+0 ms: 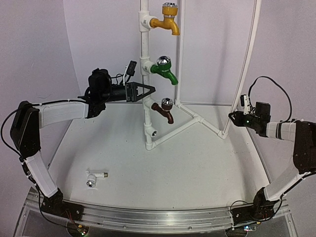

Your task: Install the water faucets

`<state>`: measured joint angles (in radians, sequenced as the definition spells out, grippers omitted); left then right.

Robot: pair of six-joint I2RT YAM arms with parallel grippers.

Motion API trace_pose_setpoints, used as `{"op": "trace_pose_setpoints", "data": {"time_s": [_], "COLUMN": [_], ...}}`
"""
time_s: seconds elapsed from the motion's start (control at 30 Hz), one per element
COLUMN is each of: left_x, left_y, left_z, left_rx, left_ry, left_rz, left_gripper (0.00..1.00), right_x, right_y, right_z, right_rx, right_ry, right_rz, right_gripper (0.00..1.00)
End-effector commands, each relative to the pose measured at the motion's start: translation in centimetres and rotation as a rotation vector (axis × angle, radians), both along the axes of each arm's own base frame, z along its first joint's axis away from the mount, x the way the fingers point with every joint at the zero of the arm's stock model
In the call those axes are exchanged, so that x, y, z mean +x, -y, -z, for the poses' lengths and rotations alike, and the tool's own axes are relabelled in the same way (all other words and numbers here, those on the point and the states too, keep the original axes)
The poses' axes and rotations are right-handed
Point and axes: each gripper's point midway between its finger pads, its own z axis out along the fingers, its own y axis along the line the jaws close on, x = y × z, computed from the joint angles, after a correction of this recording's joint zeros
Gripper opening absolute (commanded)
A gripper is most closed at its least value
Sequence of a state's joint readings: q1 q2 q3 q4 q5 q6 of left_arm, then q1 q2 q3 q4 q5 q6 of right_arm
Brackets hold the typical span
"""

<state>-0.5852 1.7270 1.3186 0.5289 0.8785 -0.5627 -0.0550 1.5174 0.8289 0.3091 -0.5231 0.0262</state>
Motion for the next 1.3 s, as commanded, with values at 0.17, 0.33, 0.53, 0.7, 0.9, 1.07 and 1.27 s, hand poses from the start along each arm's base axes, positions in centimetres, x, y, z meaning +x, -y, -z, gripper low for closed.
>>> {"op": "trace_pose_setpoints", "data": {"time_s": [0.17, 0.33, 0.53, 0.7, 0.9, 1.07, 1.27], "left_x": [-6.8, -8.4, -10.4, -12.2, -12.1, -11.3, -8.1], "left_y": [-1.0, -1.7, -0.9, 0.0, -1.7, -3.9, -11.8], "left_z": [-3.4, -2.3, -1.5, -0.3, -0.2, -0.8, 4.1], "left_rx": [-0.058, -0.043, -0.030, -0.007, 0.015, 0.090, 0.241], "left_ry": [0.036, -0.025, -0.093, -0.124, -0.115, -0.105, -0.305], "left_rz": [-0.034, -0.087, -0.095, -0.075, -0.159, -0.289, -0.739], "left_gripper": [0.50, 0.43, 0.36, 0.36, 0.69, 0.97, 1.00], "right_x": [-2.2, -1.0, 0.2, 0.0, 0.2, 0.0, -2.9], "right_y": [-11.6, -15.9, -20.2, -22.6, -22.3, -21.4, -18.8], "right_z": [4.4, 5.6, 7.6, 8.8, 8.0, 6.0, 5.5], "right_rx": [0.110, 0.153, 0.191, 0.187, 0.194, 0.170, 0.112], "right_ry": [-0.172, -0.184, -0.221, -0.246, -0.256, -0.282, -0.307], "right_rz": [-0.226, -0.288, -0.345, -0.388, -0.339, -0.287, -0.223], "right_gripper": [0.00, 0.00, 0.00, 0.00, 0.12, 0.39, 0.75]}}
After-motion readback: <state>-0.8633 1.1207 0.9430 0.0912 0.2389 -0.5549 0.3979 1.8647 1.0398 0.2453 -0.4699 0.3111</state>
